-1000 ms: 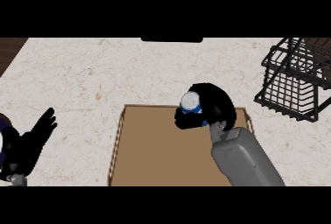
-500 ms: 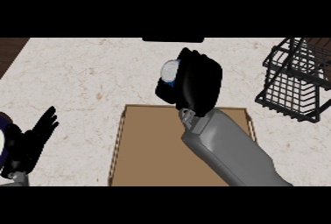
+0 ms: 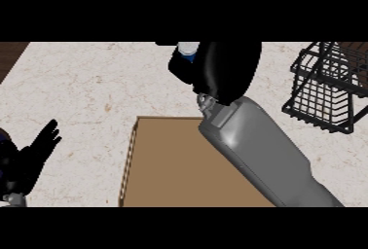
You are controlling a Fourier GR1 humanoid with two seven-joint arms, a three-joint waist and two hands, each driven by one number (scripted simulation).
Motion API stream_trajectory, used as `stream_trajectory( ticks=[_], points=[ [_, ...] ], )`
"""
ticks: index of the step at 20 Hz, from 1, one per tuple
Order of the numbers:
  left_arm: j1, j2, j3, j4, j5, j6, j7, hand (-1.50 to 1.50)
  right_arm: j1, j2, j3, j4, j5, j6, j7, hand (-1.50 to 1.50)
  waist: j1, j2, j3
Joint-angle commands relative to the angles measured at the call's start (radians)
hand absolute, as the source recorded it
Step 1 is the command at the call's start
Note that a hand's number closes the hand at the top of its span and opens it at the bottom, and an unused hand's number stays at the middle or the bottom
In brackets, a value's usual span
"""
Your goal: Pick the can from the tray and place it in the tiered basket
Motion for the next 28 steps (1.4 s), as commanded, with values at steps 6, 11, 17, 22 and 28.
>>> stream_trajectory(
  ticks=[6,11,17,22,28],
  points=[
    [0.018,-0.044,-0.030,-0.030,-0.033,0.033,0.014,0.00,-0.046,-0.067,-0.248,0.134,0.042,-0.112,-0.066,1.50,-0.006,0.008,0.001],
    [0.013,-0.039,-0.010,0.023,-0.037,0.026,-0.032,0.00,-0.094,-0.155,-0.358,0.236,0.021,-0.146,-0.214,1.50,-0.009,0.008,0.000],
    [0.008,-0.028,-0.012,-0.053,-0.026,0.019,0.039,0.00,-0.125,-0.189,-0.511,0.320,-0.110,-0.360,-0.369,1.50,0.005,0.013,0.001],
    [-0.025,-0.019,0.019,-0.018,-0.005,0.009,0.038,0.00,-0.209,-0.245,-0.588,0.562,-0.184,-0.454,-0.533,1.50,0.010,0.014,0.000],
    [-0.019,-0.014,0.023,0.019,-0.013,-0.015,-0.003,0.00,-0.244,-0.344,-0.660,0.731,-0.271,-0.488,-0.716,1.50,0.007,0.012,0.000]
  ],
)
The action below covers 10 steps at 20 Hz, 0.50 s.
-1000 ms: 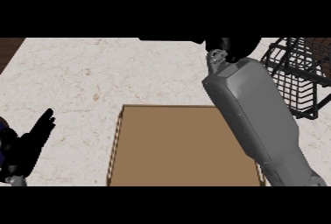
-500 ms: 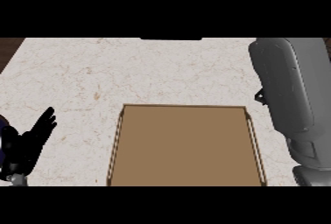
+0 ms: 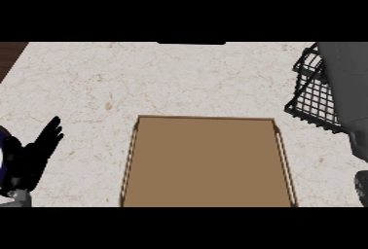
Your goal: Pick the can from the tray and place it in the tiered basket
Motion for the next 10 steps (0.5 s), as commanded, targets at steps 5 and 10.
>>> stream_trajectory(
  ticks=[5,10],
  points=[
    [0.004,-0.014,-0.007,0.007,-0.014,0.011,-0.014,0.00,-0.021,-0.222,0.202,0.184,0.271,0.222,-0.075,1.50,-0.002,0.002,-0.004],
    [0.017,-0.004,-0.010,-0.001,-0.017,-0.006,-0.007,0.00,-0.102,-0.267,0.239,0.311,0.324,0.259,-0.175,1.50,0.015,0.004,-0.002]
  ],
)
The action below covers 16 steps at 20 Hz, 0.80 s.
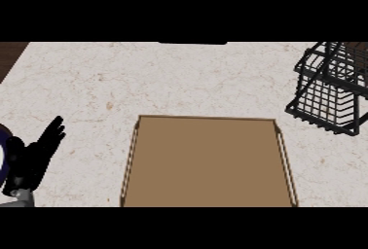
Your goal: Pick the can from the tray and place it in the tiered basket
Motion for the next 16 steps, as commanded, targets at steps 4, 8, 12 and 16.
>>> stream_trajectory(
  ticks=[4,8,12,16],
  points=[
    [-0.015,-0.006,0.013,0.064,-0.003,-0.001,-0.010,0.00,-0.037,-0.082,0.011,0.115,0.034,0.009,-0.165,1.50,-0.008,-0.001,-0.002],
    [0.011,-0.007,0.005,0.005,0.011,-0.021,0.007,0.00,-0.127,-0.073,0.058,0.186,0.096,0.111,-0.154,1.50,0.009,0.002,-0.002],
    [0.026,0.005,0.017,-0.002,0.005,-0.020,0.006,0.00,-0.117,-0.081,0.037,0.216,0.084,0.140,-0.182,1.50,-0.003,-0.002,-0.001],
    [0.017,-0.011,0.007,-0.020,-0.011,0.008,0.017,0.00,-0.115,-0.111,-0.030,0.297,0.027,0.273,-0.119,1.50,-0.006,-0.003,-0.001]
  ],
)
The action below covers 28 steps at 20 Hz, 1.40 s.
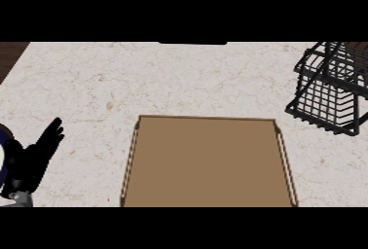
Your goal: Pick the can from the tray and place it in the tiered basket
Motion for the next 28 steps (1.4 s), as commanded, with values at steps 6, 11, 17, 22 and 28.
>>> stream_trajectory(
  ticks=[6,11,17,22,28],
  points=[
    [0.021,-0.012,-0.002,-0.001,0.005,-0.010,-0.012,0.00,0.005,-0.030,-0.083,0.133,-0.047,0.145,0.199,-1.50,0.009,0.006,-0.001],
    [-0.030,0.005,0.020,0.009,0.003,0.010,0.045,0.00,0.021,-0.037,-0.143,0.075,-0.110,0.059,0.168,-1.50,-0.008,0.000,-0.001],
    [0.026,-0.001,0.021,-0.020,0.023,-0.020,0.033,0.00,-0.009,-0.053,-0.200,-0.041,-0.164,-0.078,0.181,-1.50,-0.014,-0.007,-0.002],
    [0.030,-0.013,0.026,0.017,-0.003,0.011,-0.003,0.00,-0.052,-0.118,-0.285,-0.091,-0.233,-0.076,0.292,-1.50,-0.033,-0.013,-0.003],
    [0.045,0.004,0.051,0.015,0.021,-0.007,0.010,0.00,0.032,-0.223,-0.475,-0.169,-0.428,-0.076,0.254,-1.50,-0.074,-0.025,-0.001]
  ],
)
